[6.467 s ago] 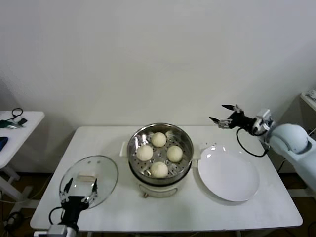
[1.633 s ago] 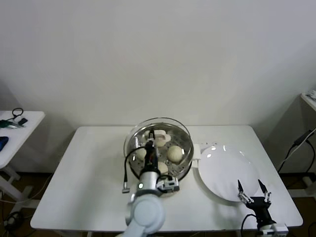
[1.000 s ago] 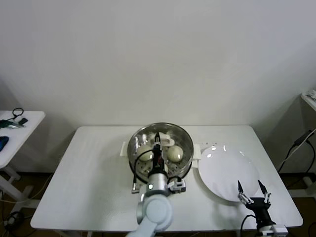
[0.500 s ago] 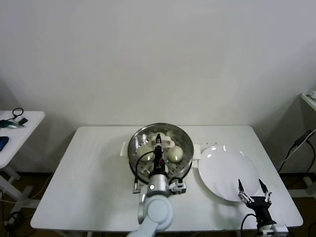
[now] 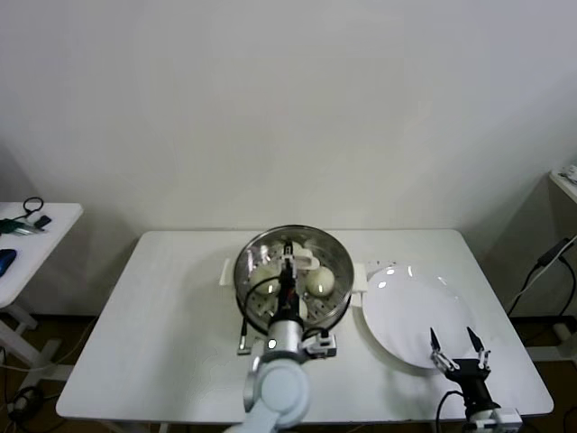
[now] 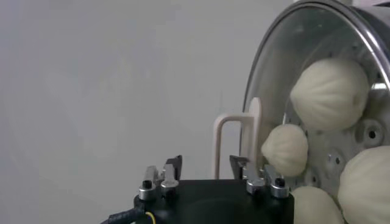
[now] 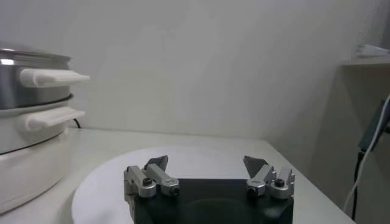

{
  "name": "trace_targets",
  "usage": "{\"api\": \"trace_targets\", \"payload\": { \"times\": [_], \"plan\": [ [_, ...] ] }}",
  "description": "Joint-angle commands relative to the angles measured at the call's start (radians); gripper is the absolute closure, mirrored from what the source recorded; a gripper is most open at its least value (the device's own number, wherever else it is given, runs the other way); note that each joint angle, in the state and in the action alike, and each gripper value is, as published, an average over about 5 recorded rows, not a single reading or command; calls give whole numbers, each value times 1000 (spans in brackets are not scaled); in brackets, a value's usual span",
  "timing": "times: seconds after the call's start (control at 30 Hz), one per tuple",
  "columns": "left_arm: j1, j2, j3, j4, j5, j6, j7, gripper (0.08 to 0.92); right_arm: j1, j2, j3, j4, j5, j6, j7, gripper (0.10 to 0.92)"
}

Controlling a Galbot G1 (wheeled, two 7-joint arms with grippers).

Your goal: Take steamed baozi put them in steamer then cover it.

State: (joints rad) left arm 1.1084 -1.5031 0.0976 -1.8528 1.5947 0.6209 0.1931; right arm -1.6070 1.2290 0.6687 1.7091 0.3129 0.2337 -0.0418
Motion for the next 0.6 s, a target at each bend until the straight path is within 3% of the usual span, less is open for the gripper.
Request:
{"api": "trace_targets", "payload": {
  "times": [0.03,0.3,0.6],
  "plan": [
    [6,40,5,-78,-153,4,-22,405,-3,-5,-13,1,10,-12,-7,203],
    [99,154,-50,-244,-405,-43,-80,197,1,-10,-36,12,30,-8,10,203],
    [268,190,-302,-326,-1008,-370,-286,177,17,1,-42,58,53,11,28,203]
  ]
}}
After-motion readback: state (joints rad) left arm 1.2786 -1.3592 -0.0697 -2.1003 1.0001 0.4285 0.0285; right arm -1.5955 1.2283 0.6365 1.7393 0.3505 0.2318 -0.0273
